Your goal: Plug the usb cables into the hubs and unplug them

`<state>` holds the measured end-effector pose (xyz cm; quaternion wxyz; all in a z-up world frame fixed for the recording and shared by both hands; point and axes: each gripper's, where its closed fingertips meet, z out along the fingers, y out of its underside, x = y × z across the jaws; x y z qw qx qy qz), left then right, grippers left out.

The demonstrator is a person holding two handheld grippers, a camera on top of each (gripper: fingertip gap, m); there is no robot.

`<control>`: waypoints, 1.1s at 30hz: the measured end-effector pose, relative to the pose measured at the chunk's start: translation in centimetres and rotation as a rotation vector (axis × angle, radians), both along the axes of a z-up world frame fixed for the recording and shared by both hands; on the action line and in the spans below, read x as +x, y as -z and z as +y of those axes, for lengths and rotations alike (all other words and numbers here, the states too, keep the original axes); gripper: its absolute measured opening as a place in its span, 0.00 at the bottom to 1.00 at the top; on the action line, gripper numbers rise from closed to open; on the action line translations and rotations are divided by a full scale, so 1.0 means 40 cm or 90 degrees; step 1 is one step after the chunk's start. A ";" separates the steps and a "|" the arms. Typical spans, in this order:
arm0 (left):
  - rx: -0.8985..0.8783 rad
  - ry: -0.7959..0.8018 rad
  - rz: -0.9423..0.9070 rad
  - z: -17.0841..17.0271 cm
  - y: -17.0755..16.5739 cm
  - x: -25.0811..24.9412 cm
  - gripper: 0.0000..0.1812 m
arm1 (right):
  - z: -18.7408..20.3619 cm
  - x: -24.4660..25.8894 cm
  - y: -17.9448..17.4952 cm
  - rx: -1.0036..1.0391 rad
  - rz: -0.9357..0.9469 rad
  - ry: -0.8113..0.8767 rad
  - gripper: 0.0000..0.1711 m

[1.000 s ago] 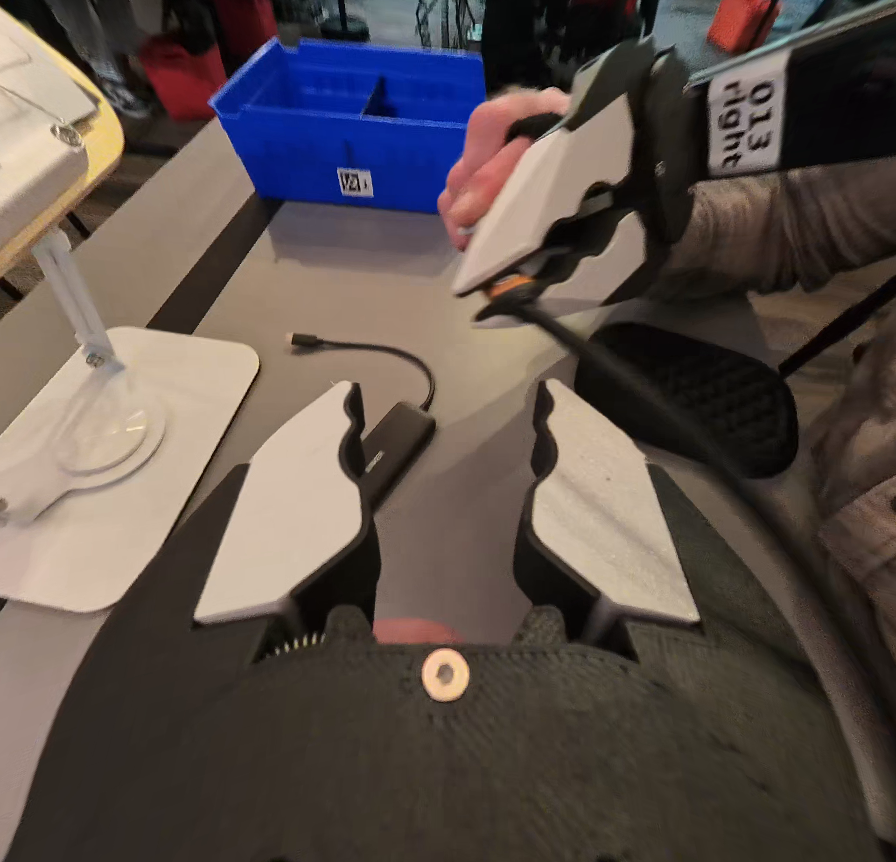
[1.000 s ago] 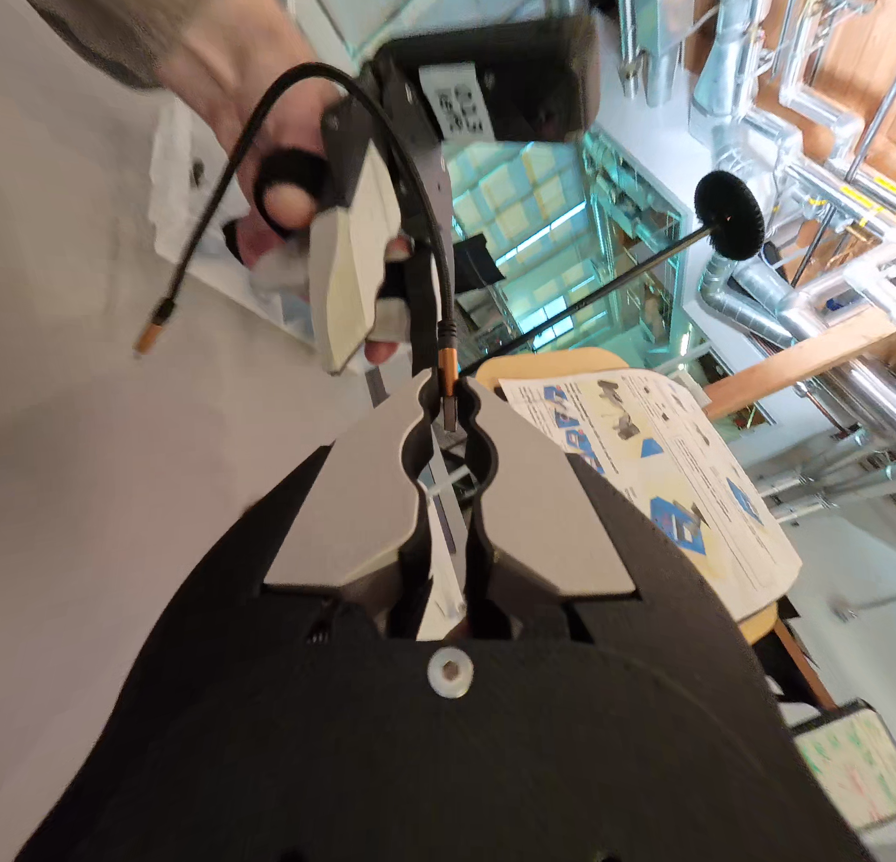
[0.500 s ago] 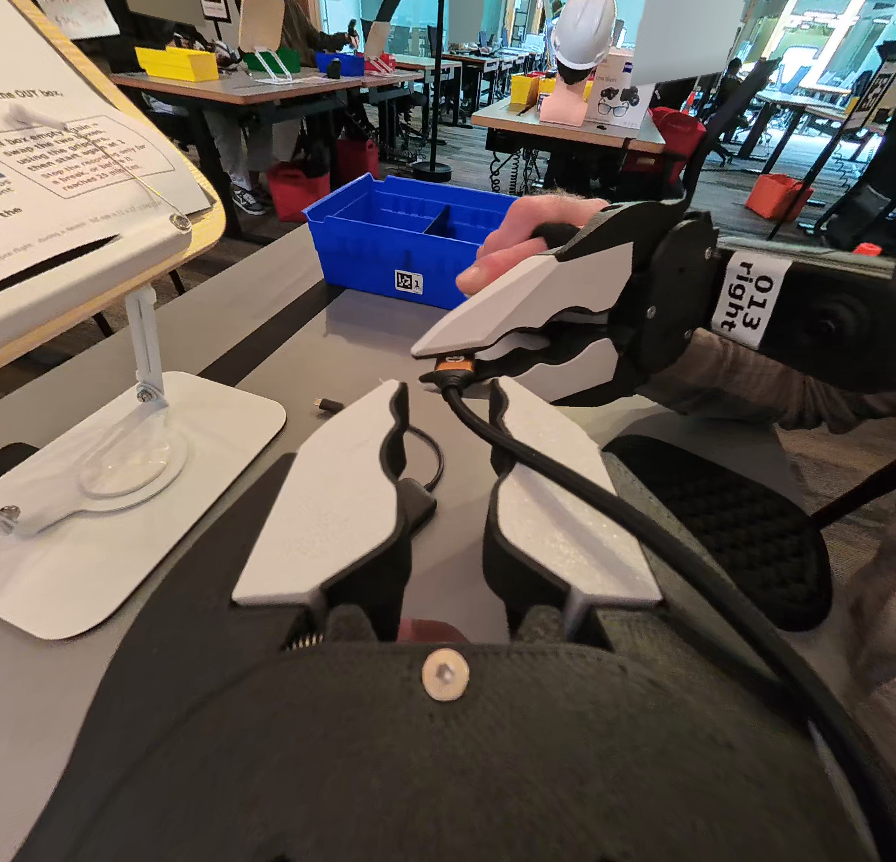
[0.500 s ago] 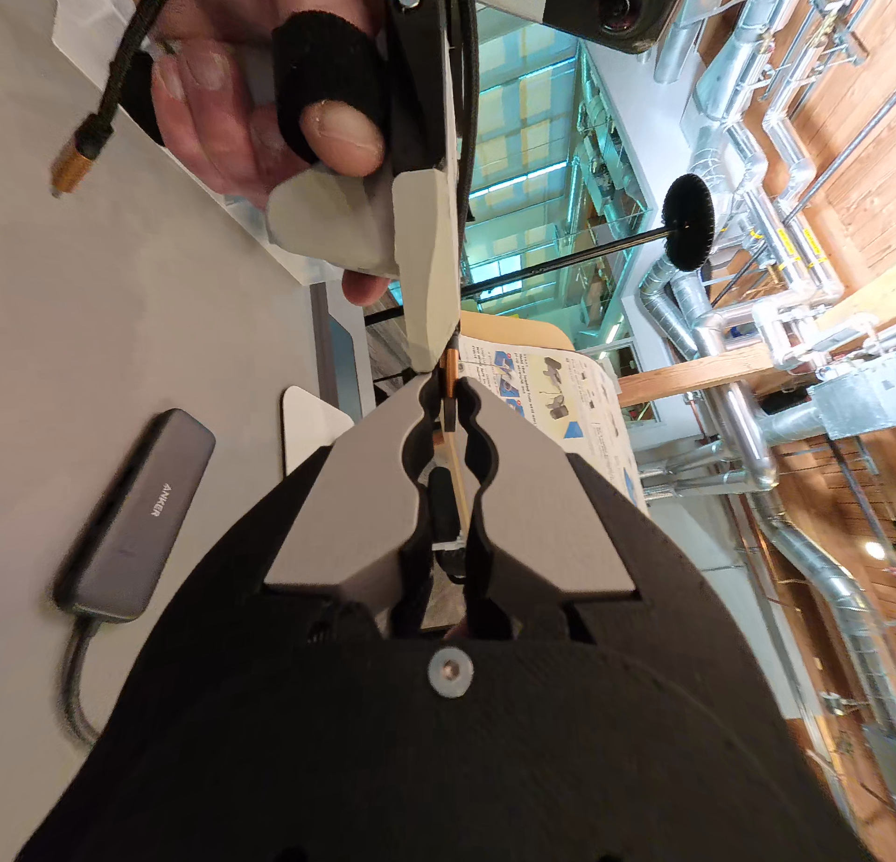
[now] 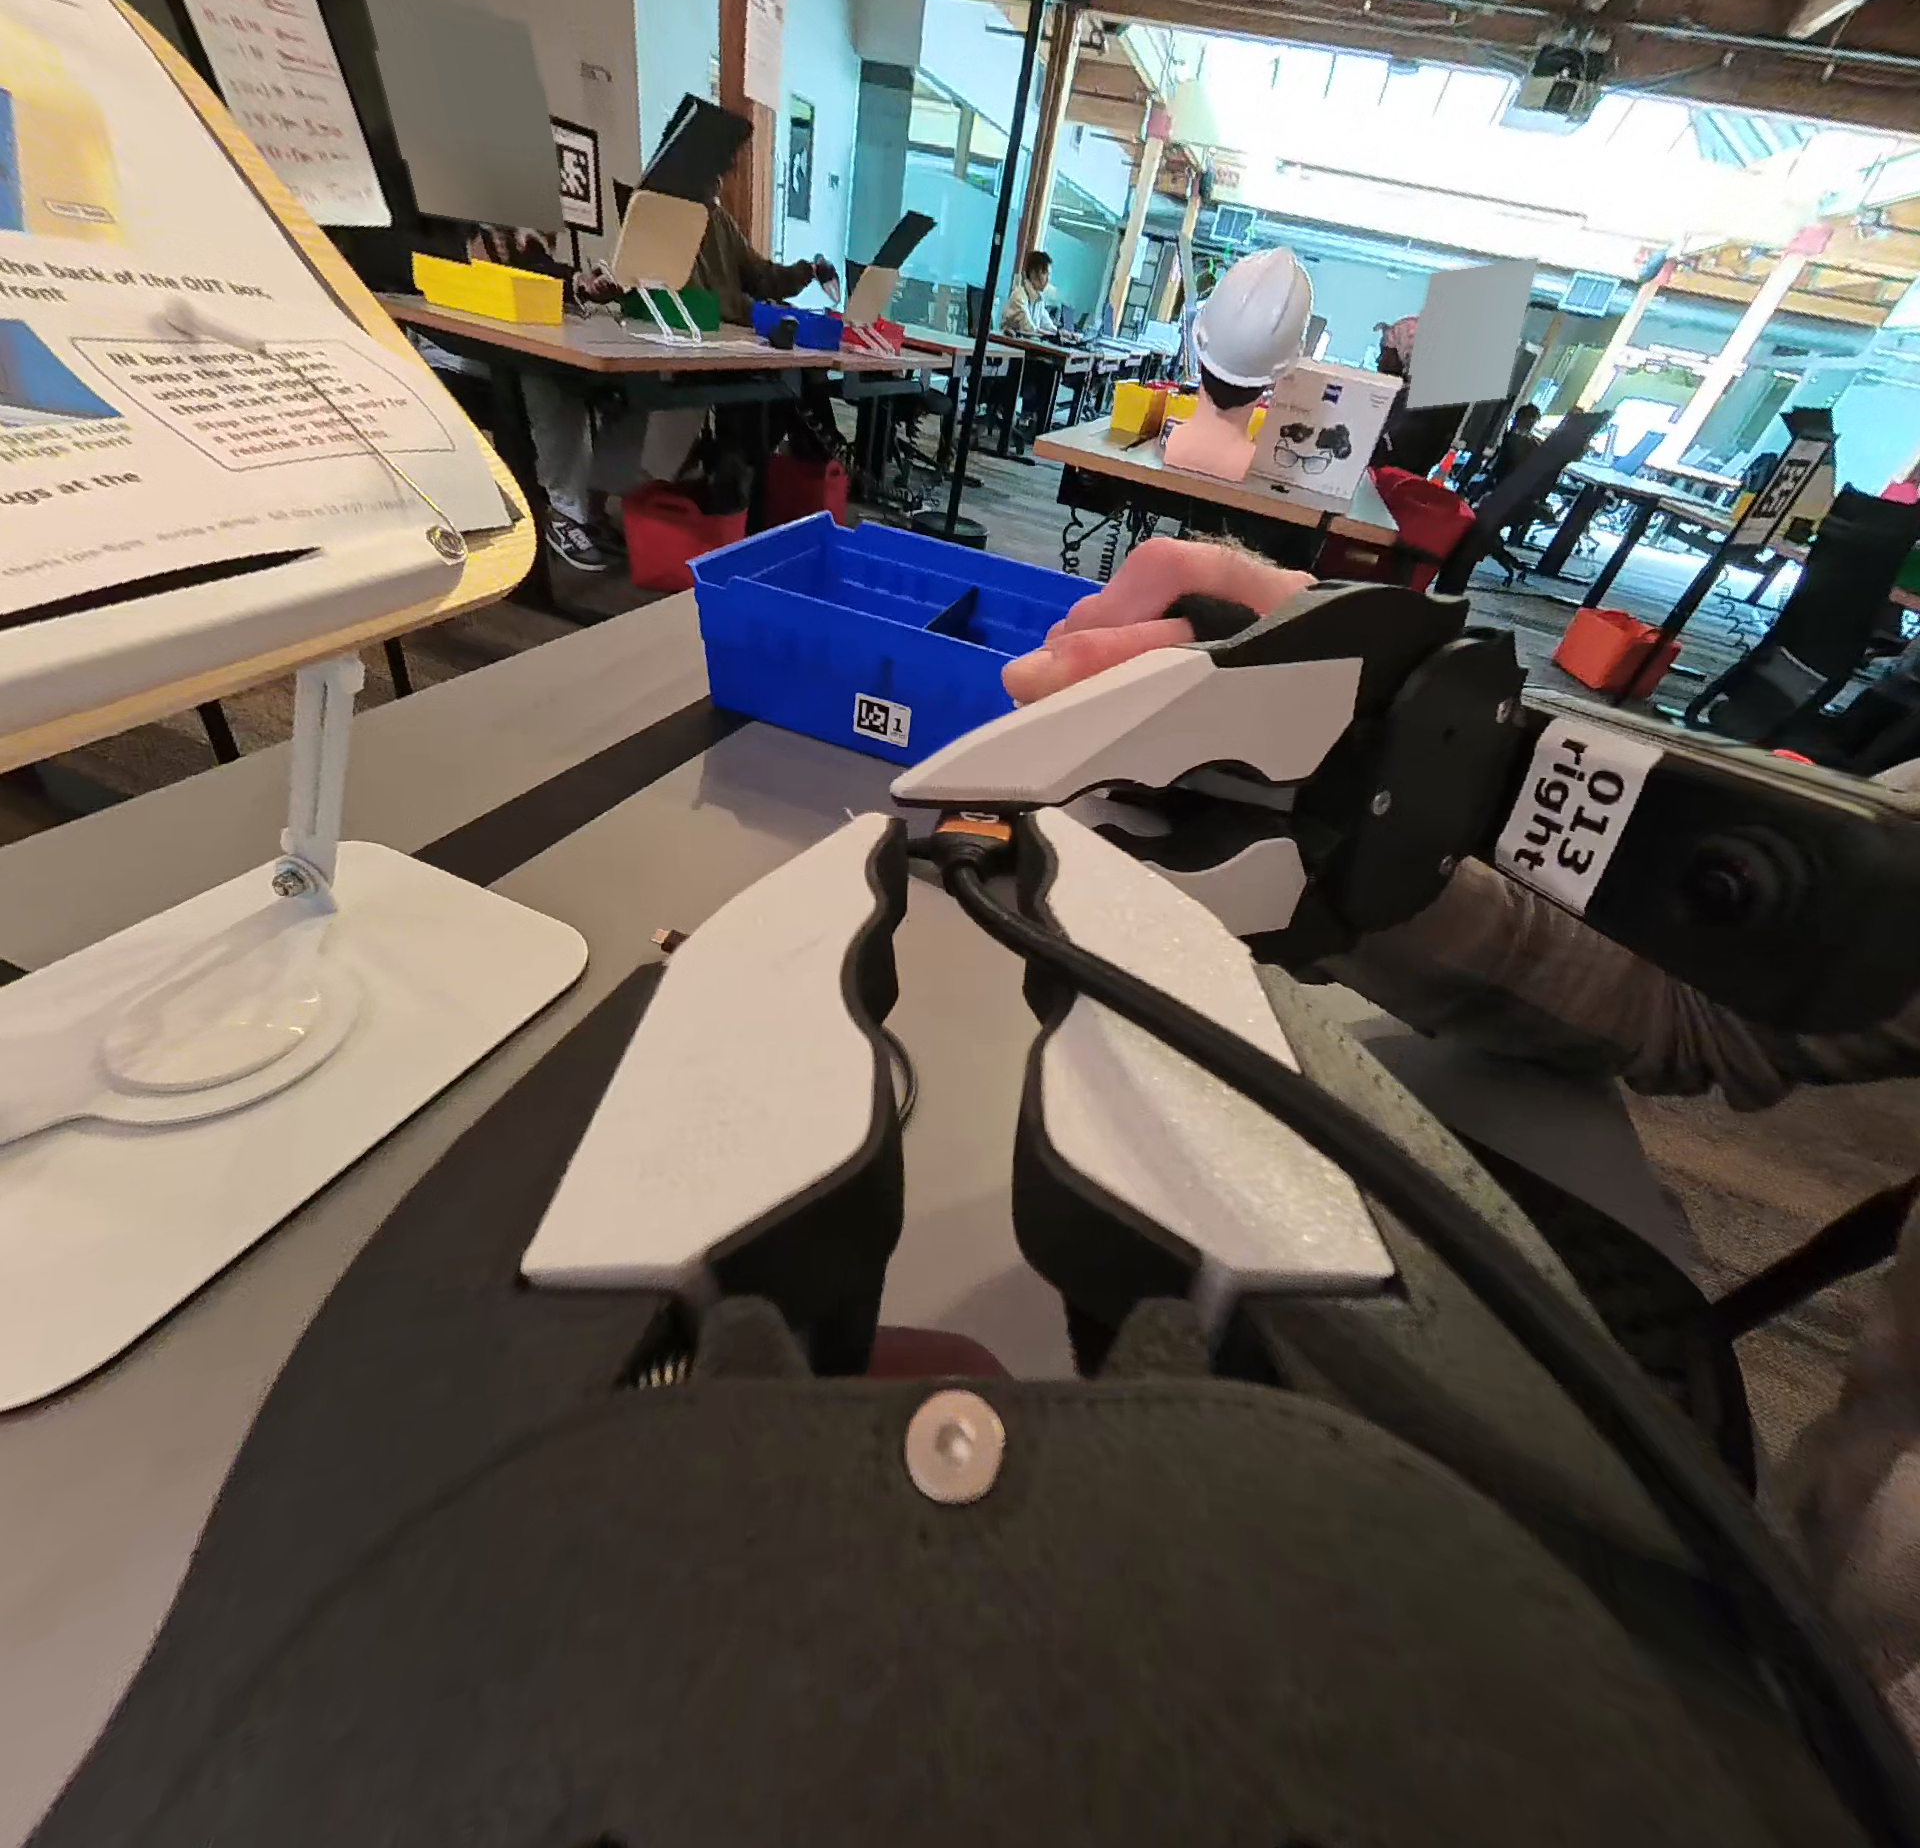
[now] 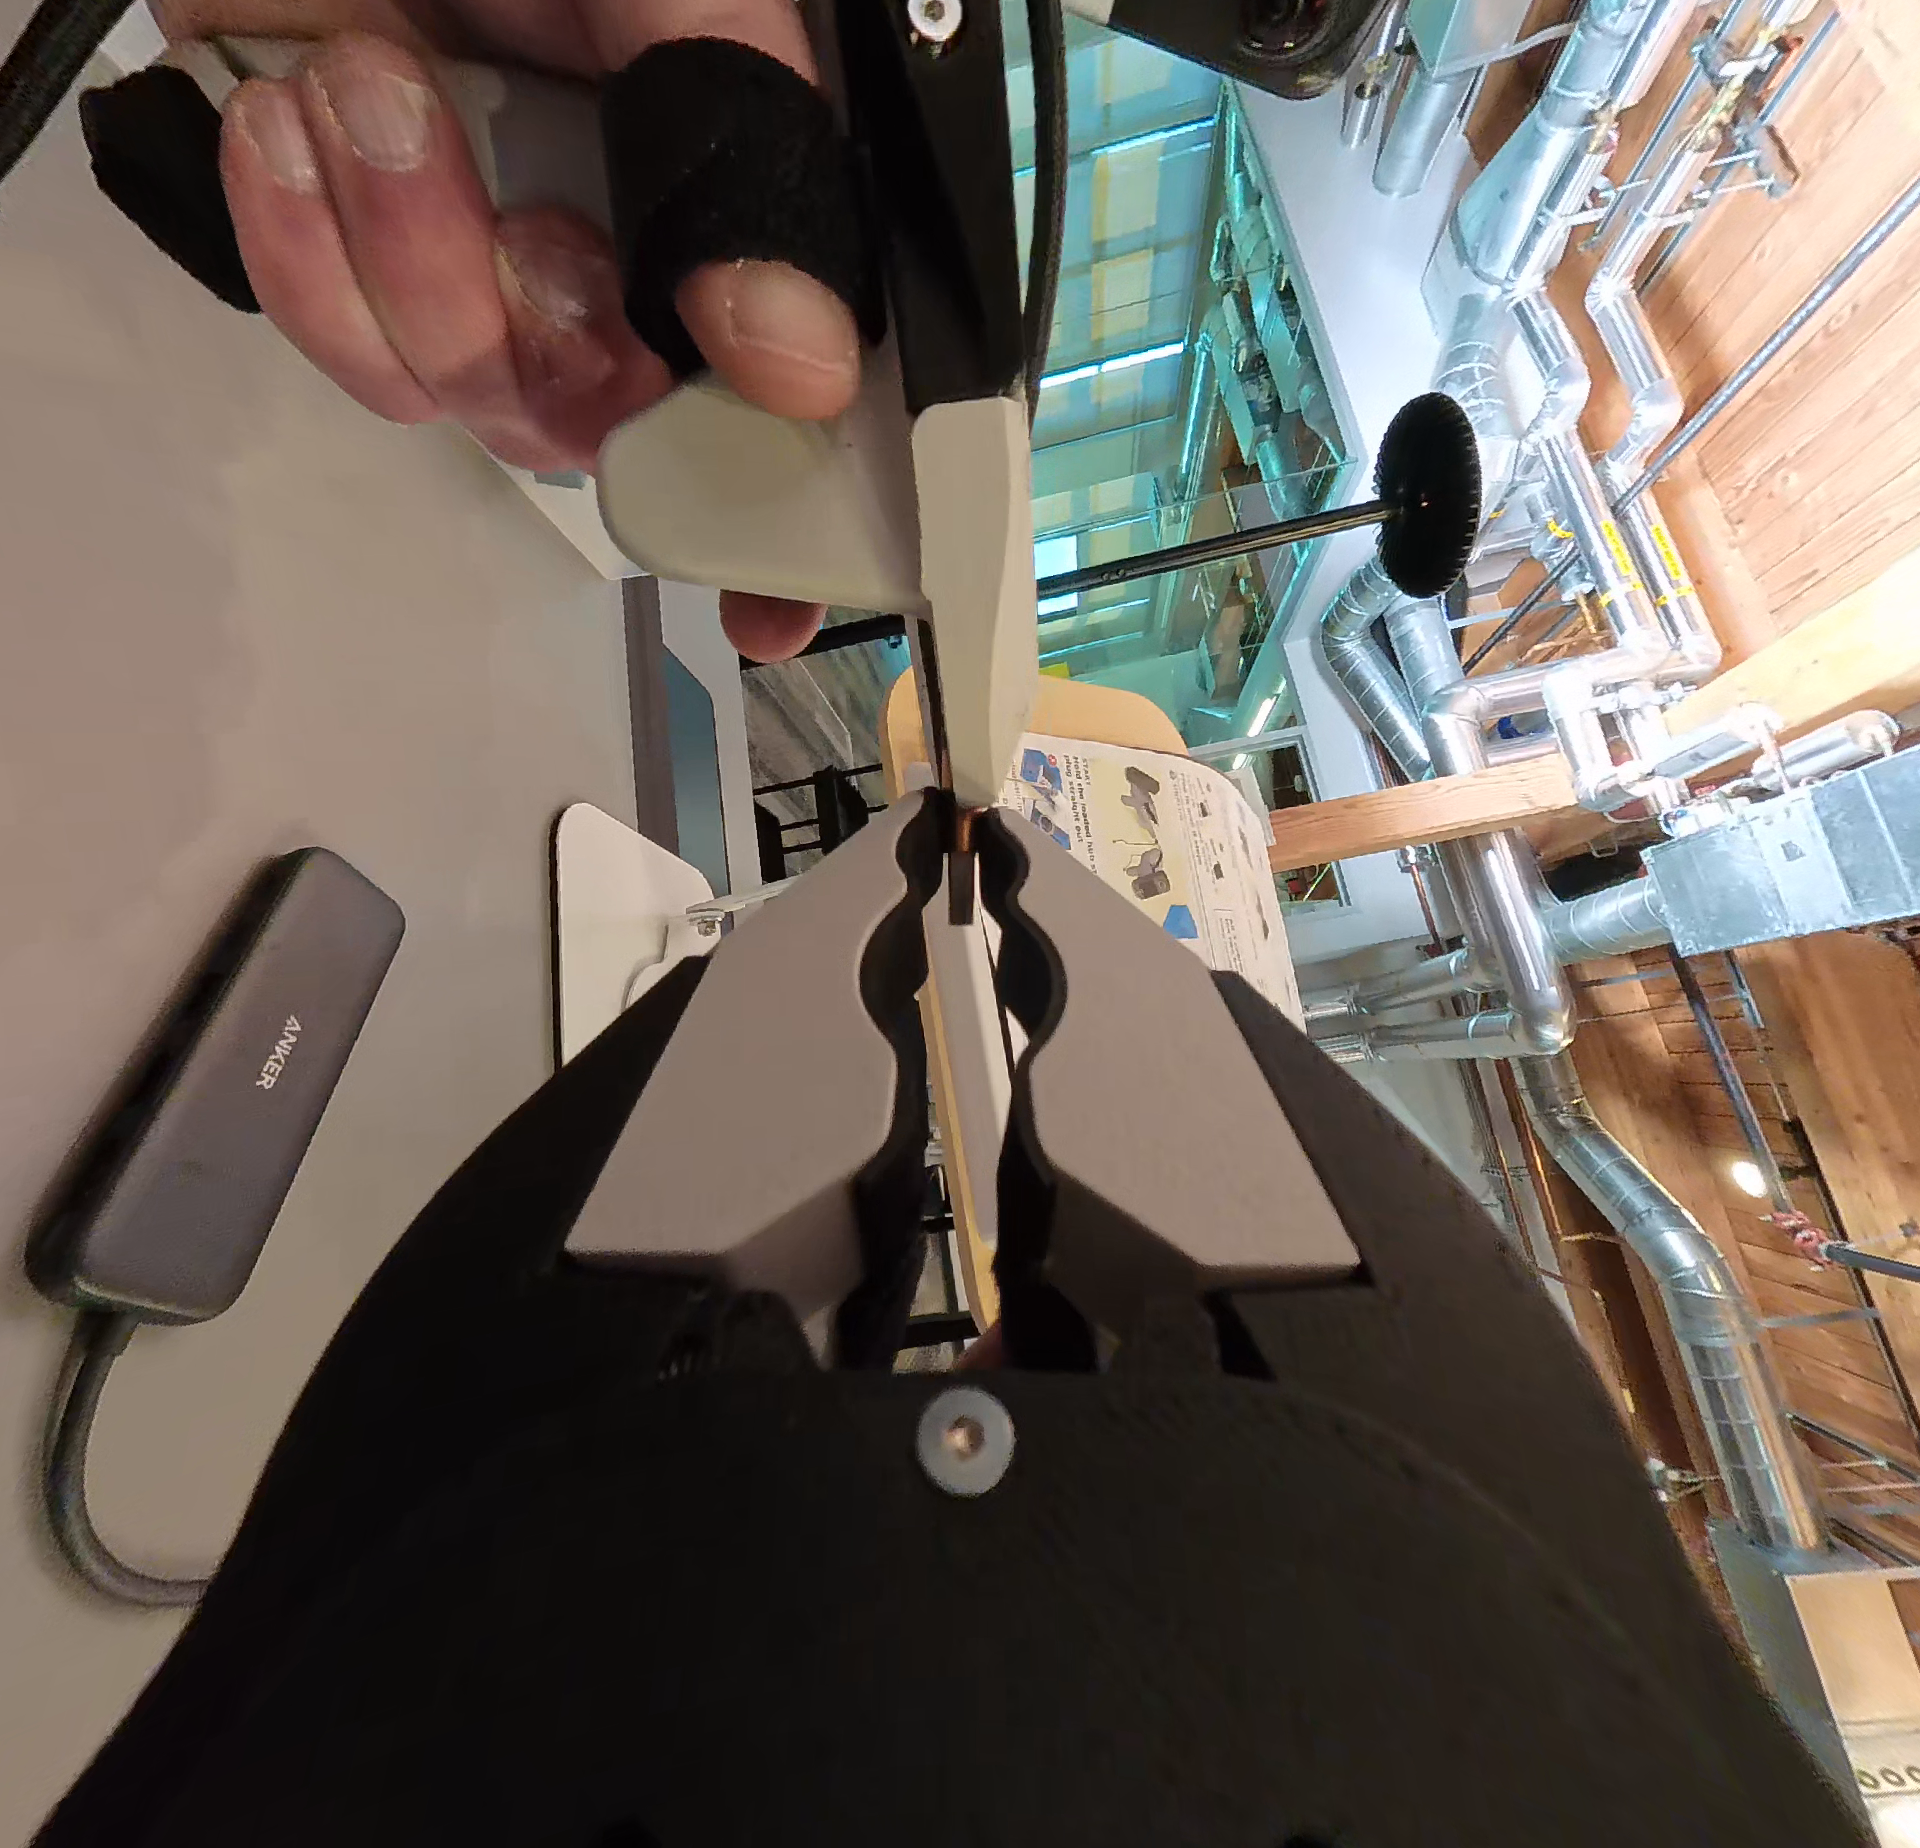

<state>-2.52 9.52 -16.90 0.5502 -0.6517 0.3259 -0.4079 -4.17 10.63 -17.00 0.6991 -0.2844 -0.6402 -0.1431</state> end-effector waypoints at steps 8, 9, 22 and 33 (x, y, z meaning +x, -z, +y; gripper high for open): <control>0.002 -0.020 0.036 0.005 0.004 0.002 0.10 | 0.007 0.003 0.001 0.013 -0.008 0.013 0.02; 0.001 -0.022 0.038 0.006 0.006 0.001 0.10 | 0.008 0.003 0.002 0.015 -0.009 0.014 0.02; 0.037 -0.050 0.044 0.019 -0.004 -0.008 0.09 | 0.021 0.008 -0.010 -0.010 0.016 0.019 0.09; 0.145 -0.071 0.079 0.114 -0.103 -0.070 0.09 | 0.064 0.121 0.137 -0.612 0.051 0.020 0.30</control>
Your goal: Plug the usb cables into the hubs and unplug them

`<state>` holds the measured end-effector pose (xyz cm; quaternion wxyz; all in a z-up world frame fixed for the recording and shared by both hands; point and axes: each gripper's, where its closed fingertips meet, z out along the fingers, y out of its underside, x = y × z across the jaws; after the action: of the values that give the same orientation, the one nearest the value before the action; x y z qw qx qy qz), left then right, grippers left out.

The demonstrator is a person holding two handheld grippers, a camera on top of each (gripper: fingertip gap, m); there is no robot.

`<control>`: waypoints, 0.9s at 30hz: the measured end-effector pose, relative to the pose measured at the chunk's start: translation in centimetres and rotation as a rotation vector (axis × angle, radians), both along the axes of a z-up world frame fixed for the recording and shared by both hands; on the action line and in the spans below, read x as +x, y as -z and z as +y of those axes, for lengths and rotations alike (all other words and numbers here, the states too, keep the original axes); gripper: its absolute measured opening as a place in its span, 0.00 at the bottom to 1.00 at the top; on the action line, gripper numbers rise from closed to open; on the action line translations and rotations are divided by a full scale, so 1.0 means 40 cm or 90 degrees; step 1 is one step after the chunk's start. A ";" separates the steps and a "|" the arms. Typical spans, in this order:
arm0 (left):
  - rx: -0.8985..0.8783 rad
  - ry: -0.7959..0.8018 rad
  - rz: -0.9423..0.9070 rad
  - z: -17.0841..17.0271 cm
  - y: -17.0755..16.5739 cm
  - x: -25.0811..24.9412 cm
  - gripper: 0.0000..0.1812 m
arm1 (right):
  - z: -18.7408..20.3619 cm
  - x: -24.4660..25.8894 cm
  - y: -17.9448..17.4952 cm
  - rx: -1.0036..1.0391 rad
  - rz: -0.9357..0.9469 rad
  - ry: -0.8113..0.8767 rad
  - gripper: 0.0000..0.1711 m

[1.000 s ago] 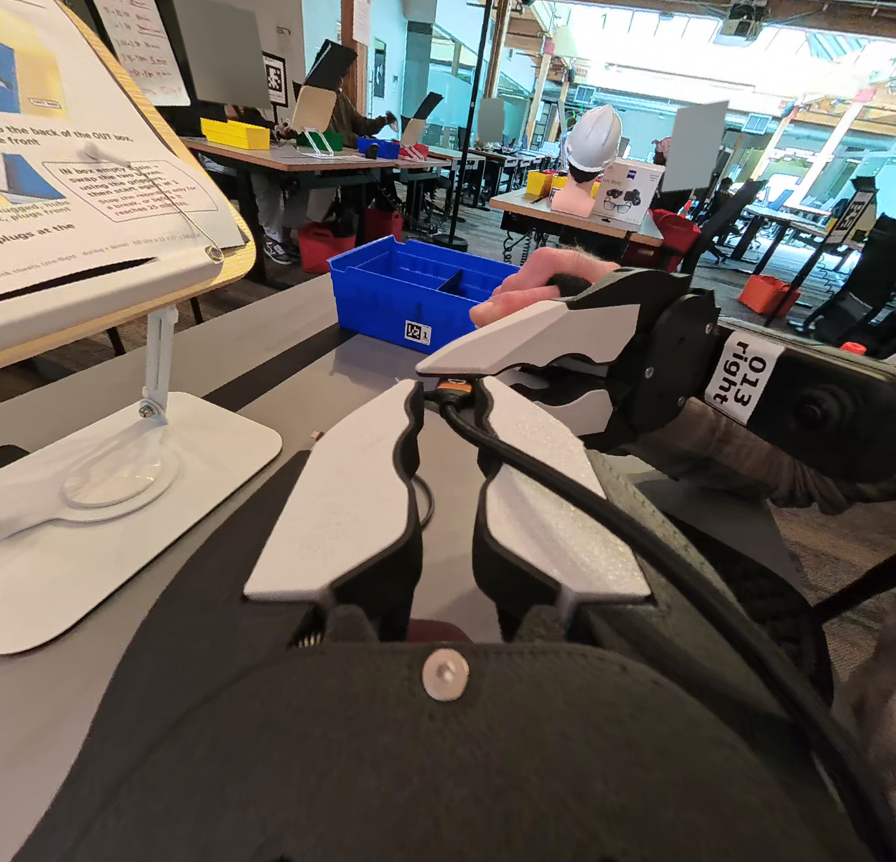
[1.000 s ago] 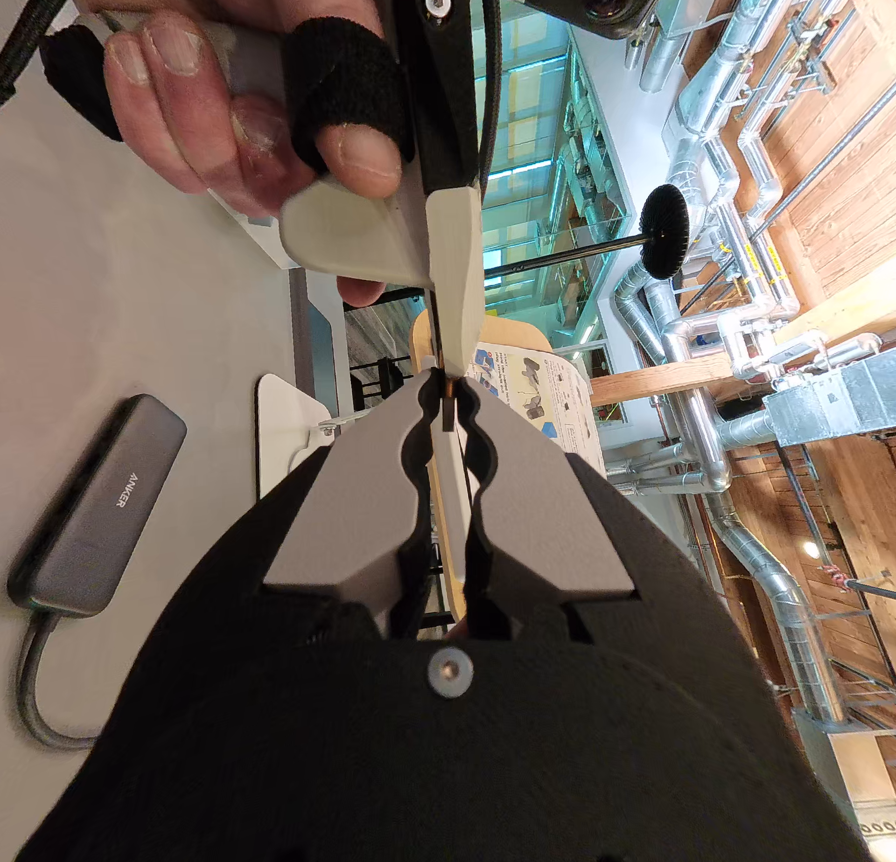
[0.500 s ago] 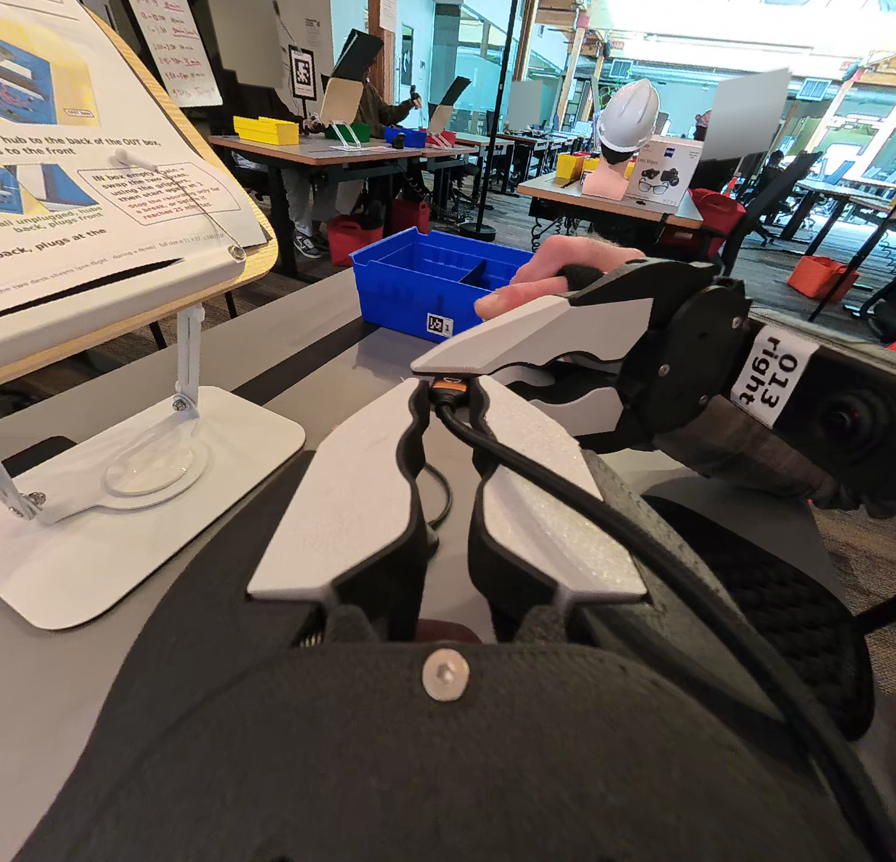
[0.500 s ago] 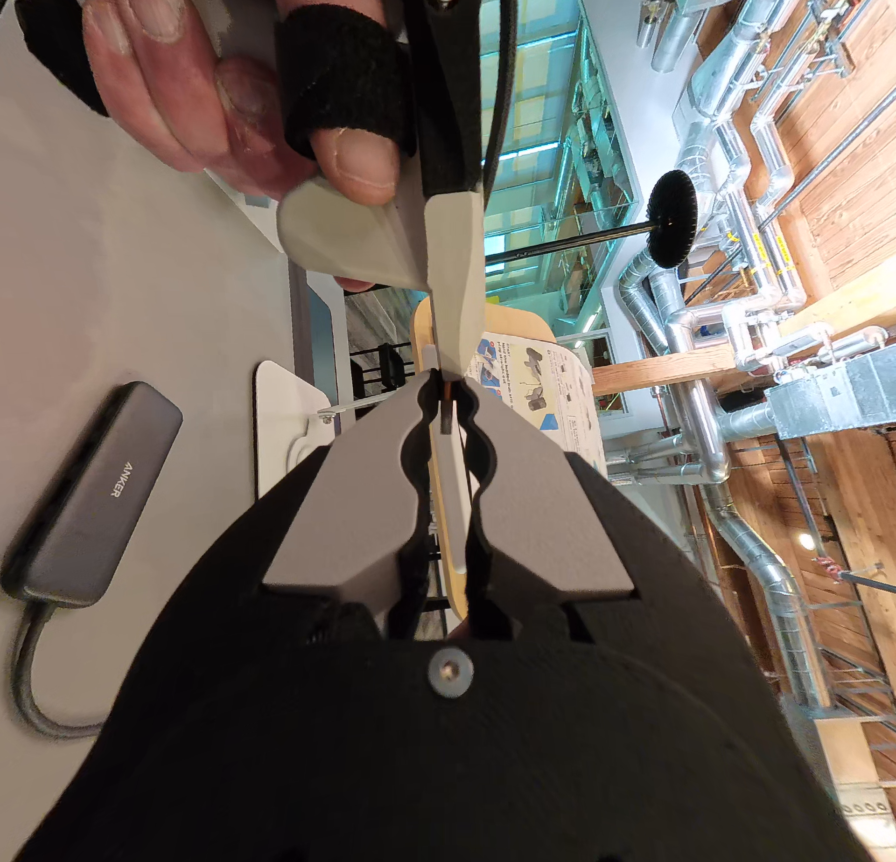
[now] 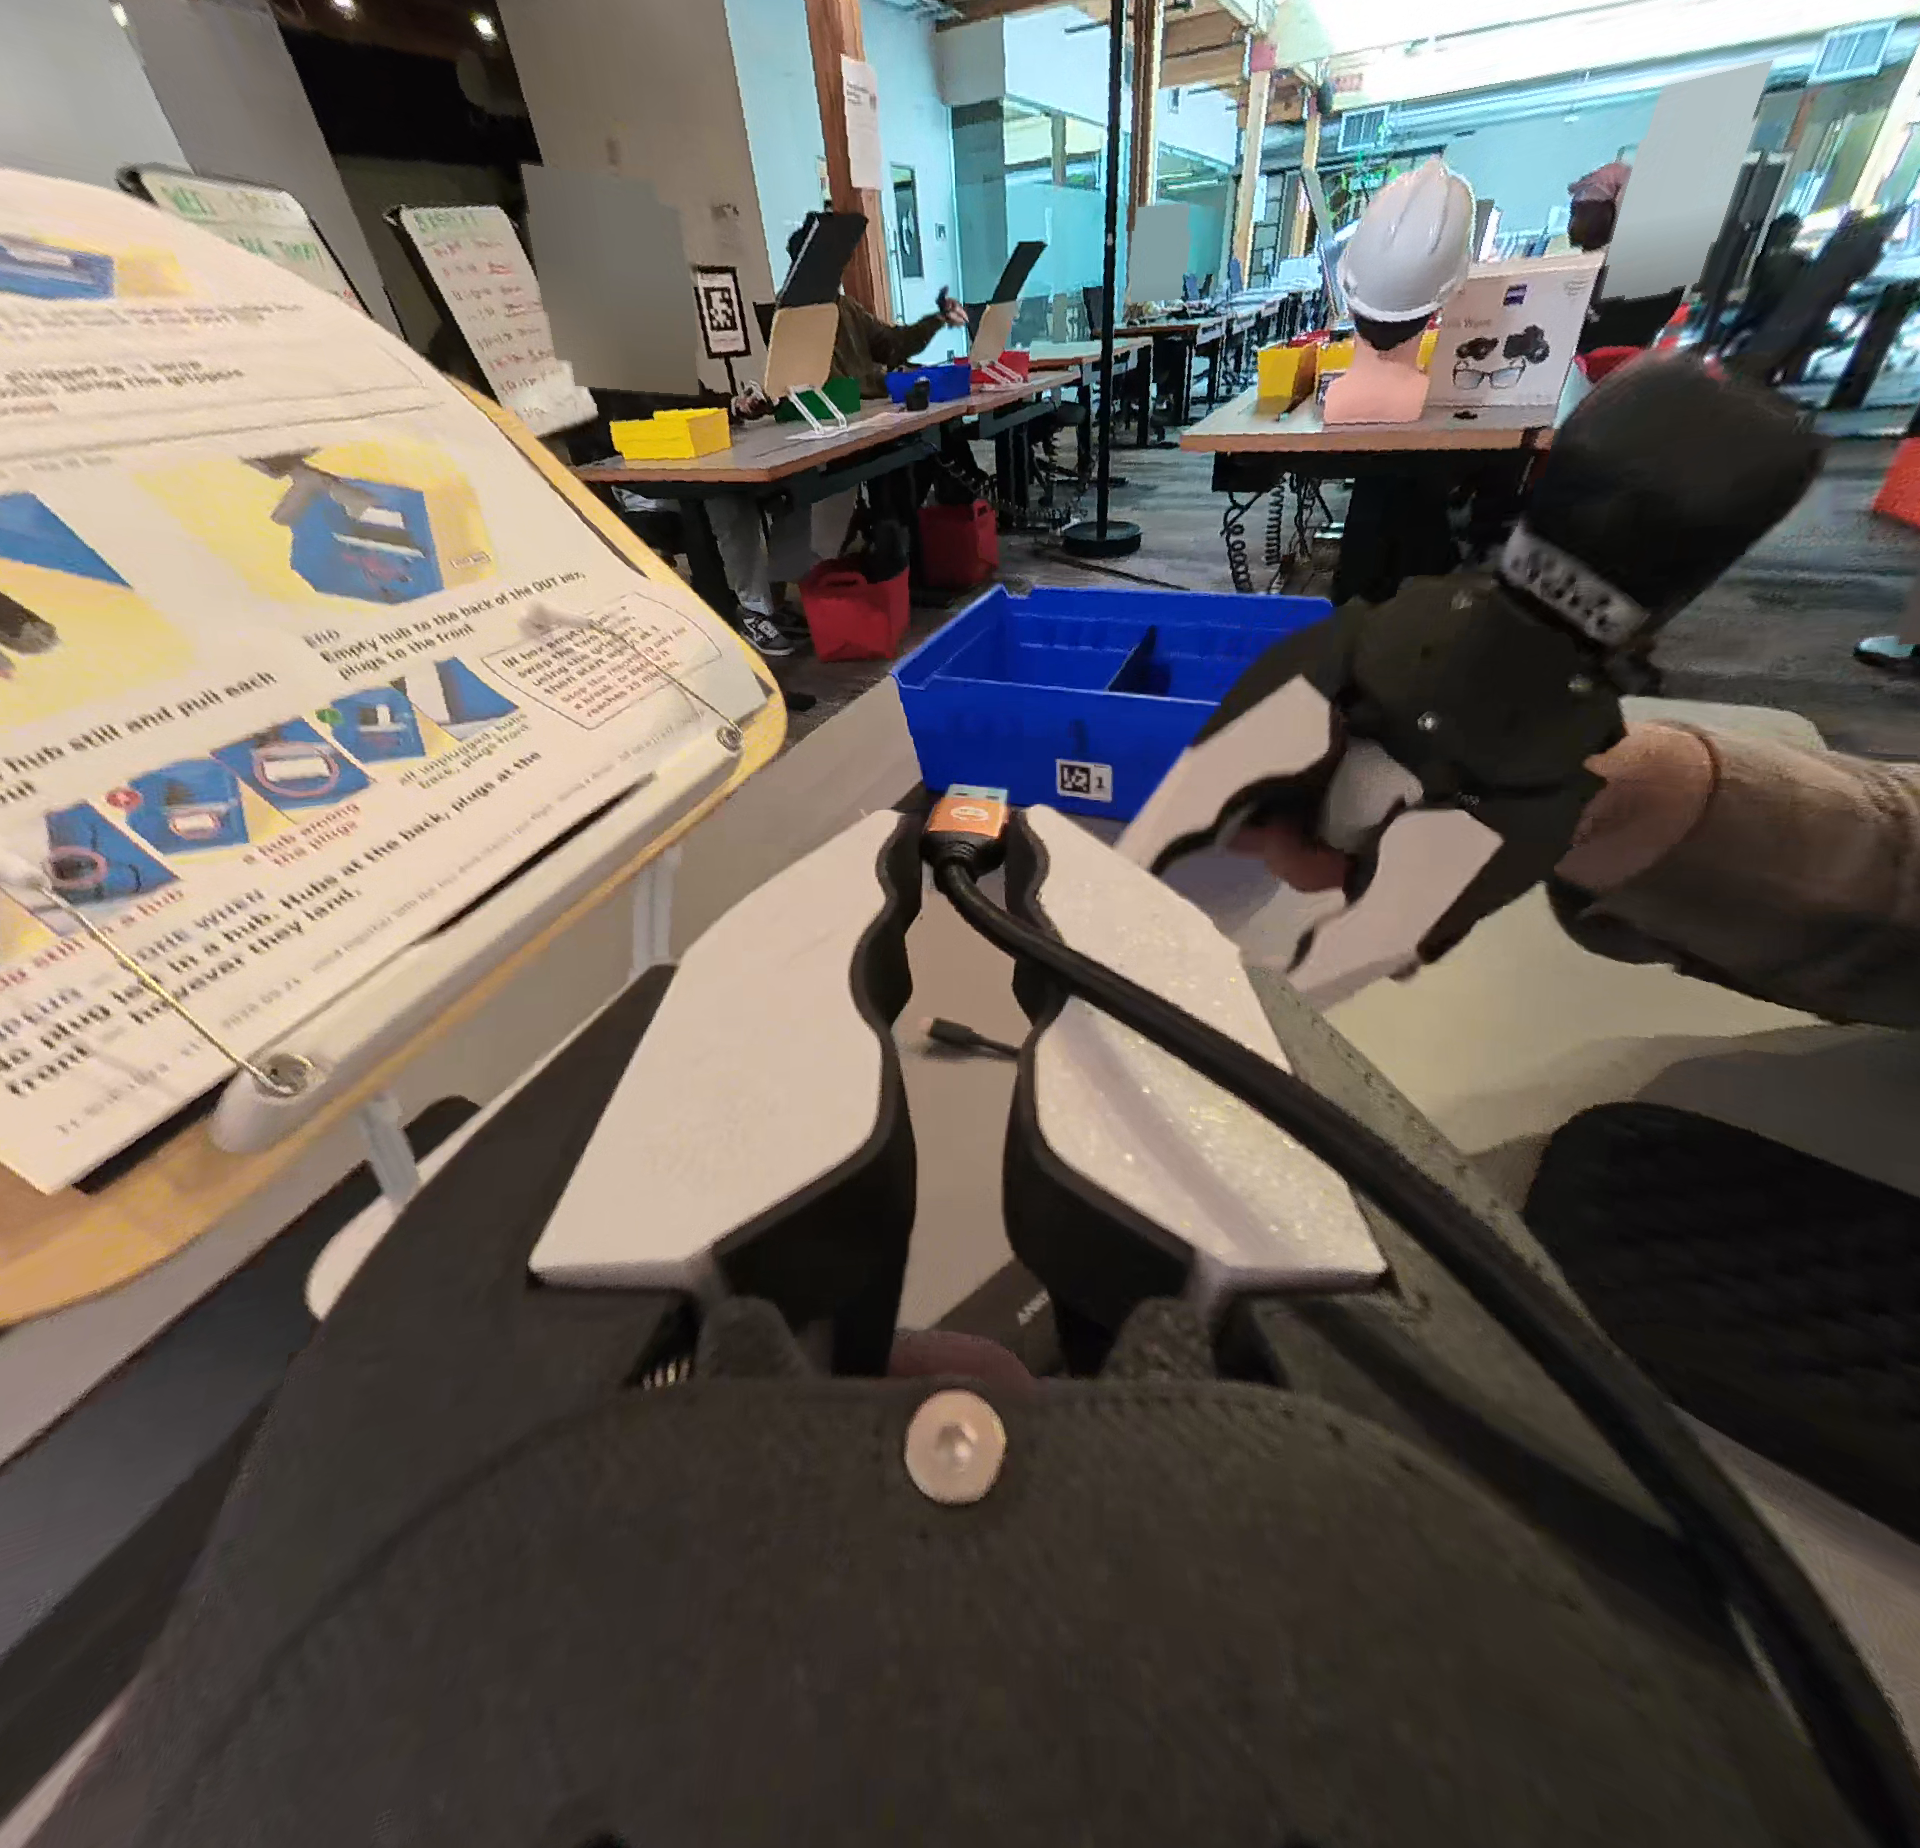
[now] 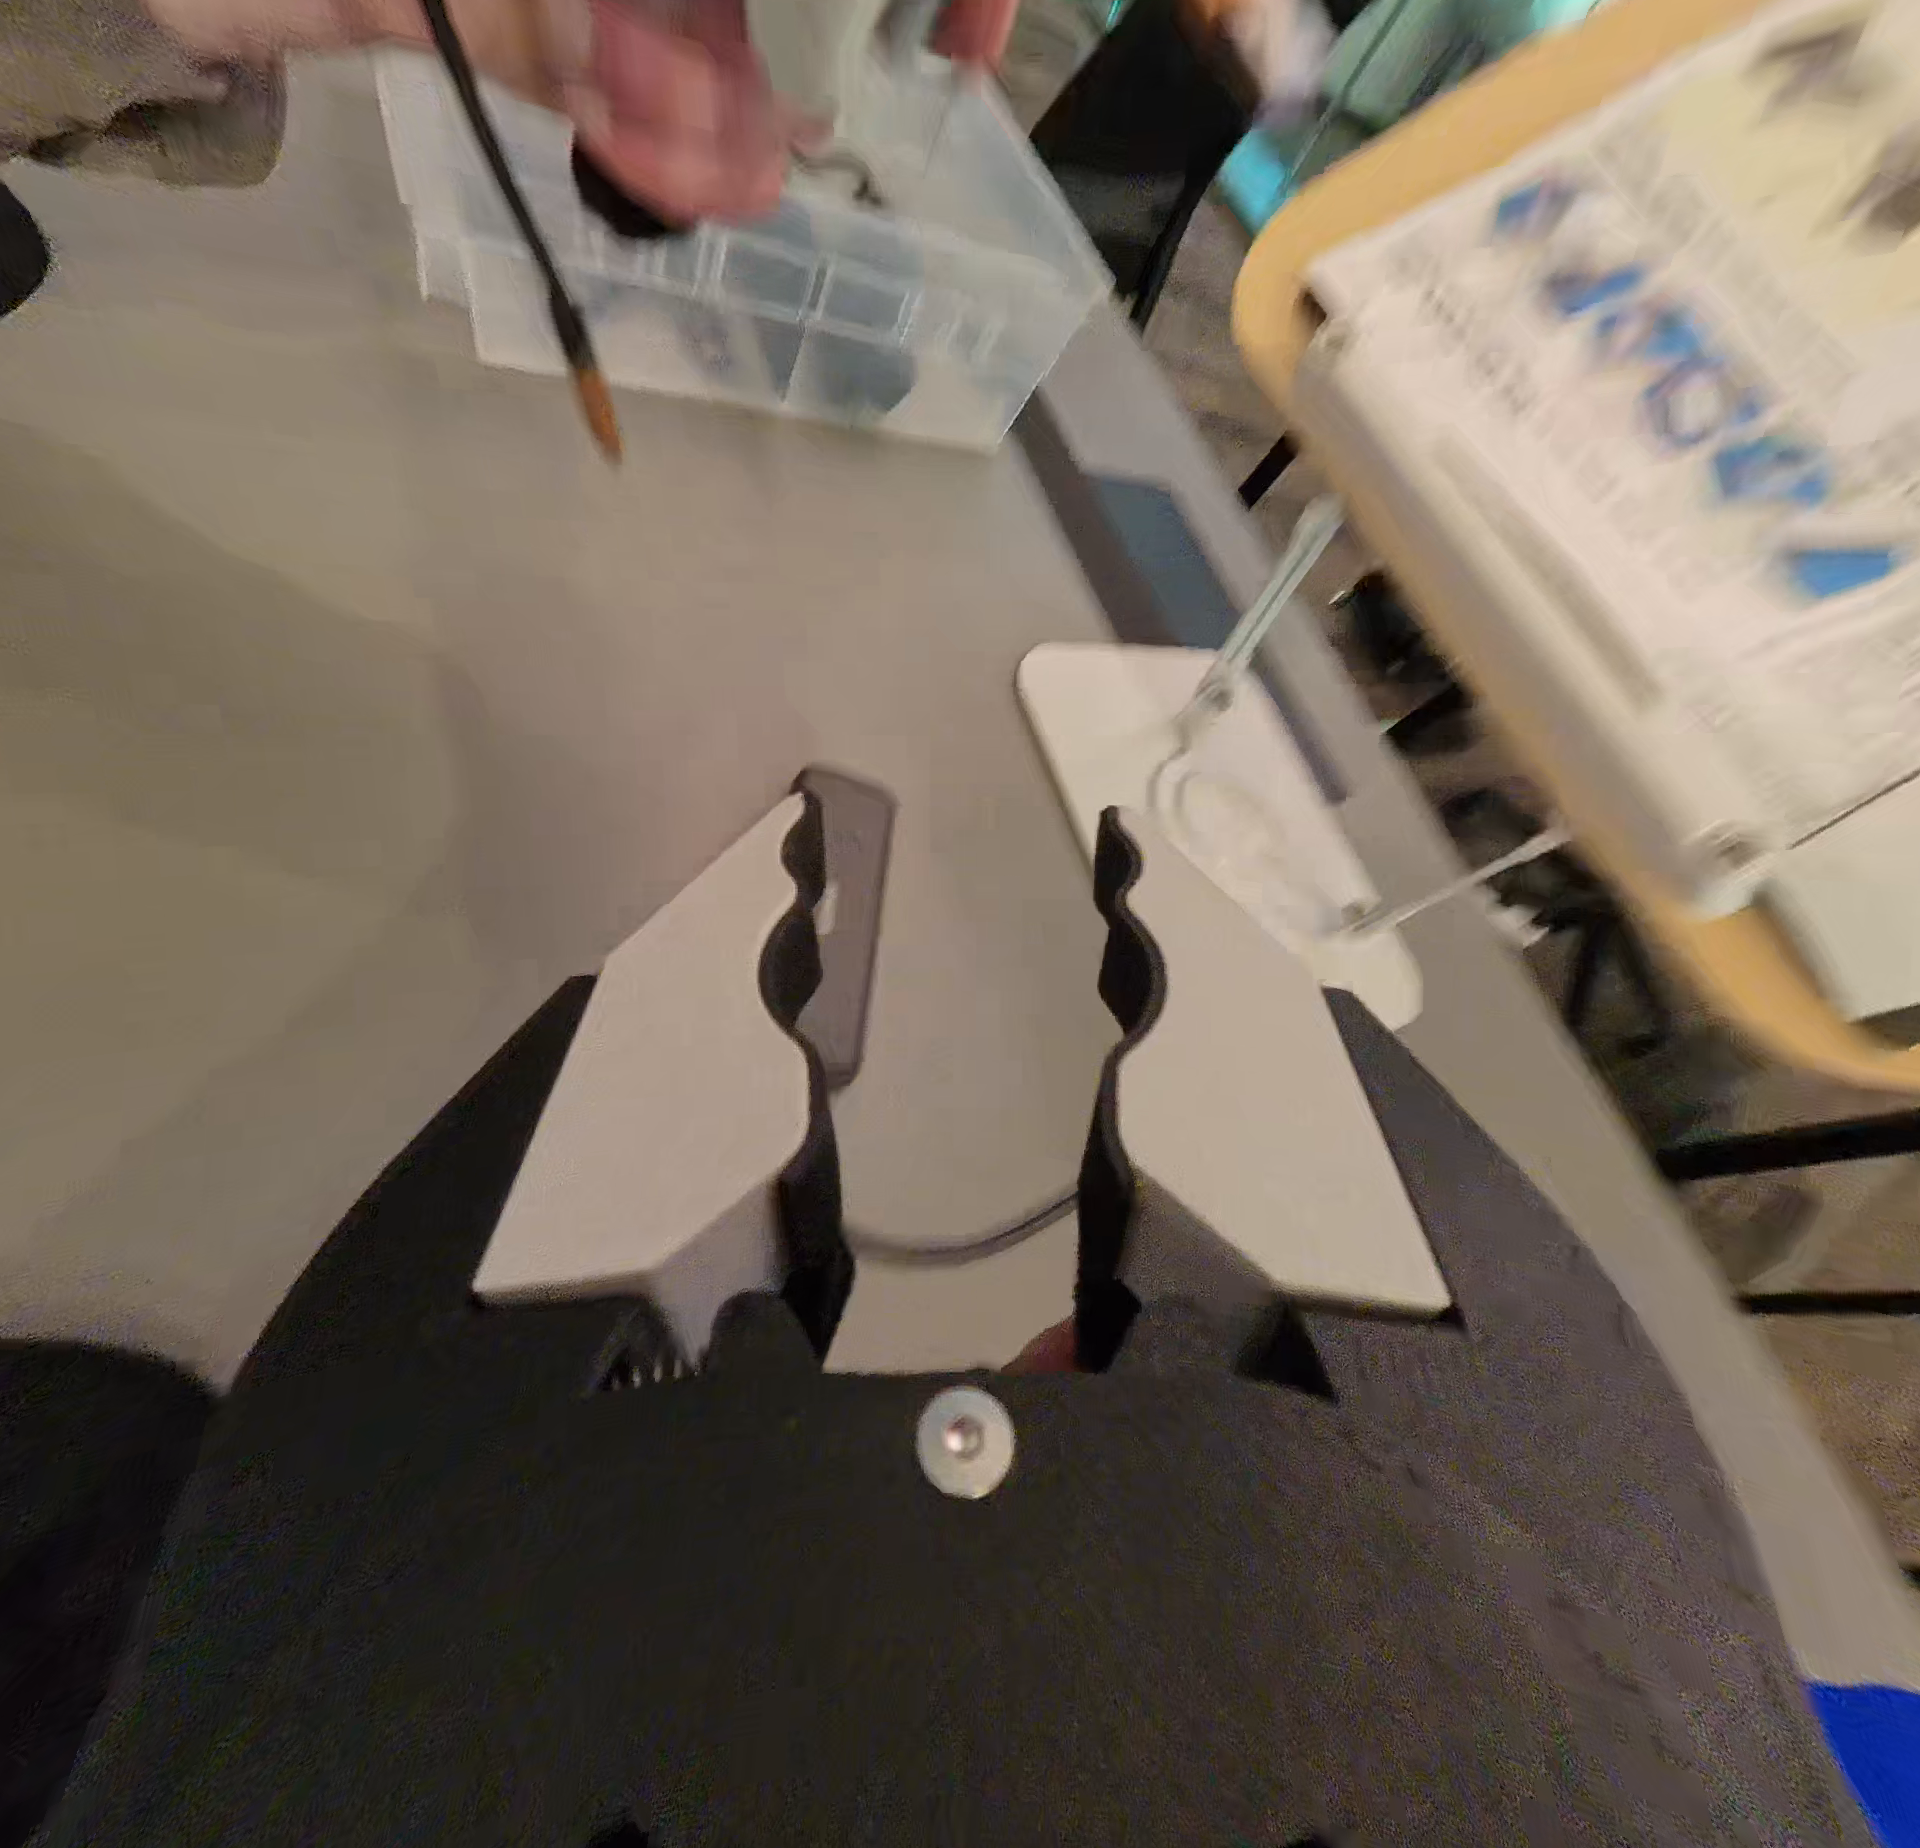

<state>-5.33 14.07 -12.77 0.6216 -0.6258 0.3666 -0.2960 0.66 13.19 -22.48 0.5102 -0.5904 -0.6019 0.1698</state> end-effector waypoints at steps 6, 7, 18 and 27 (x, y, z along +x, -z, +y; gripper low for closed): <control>0.042 0.001 0.013 0.022 -0.029 0.004 0.08 | -0.015 0.012 0.218 -0.189 -0.037 0.025 0.36; 0.045 -0.002 0.011 0.025 -0.028 0.003 0.08 | -0.011 0.011 0.240 -0.190 -0.045 0.035 0.35; 0.040 -0.003 -0.007 0.036 -0.012 -0.021 0.08 | 0.018 0.014 0.357 -0.255 -0.106 0.070 0.27; 0.040 -0.004 -0.004 0.034 -0.009 -0.018 0.08 | 0.026 -0.006 0.351 -0.257 -0.097 0.063 0.23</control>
<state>-6.06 15.44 -12.40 0.6428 -0.6064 0.3719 -0.2843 0.42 14.22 -36.51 0.3426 -0.7204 -0.5629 0.2162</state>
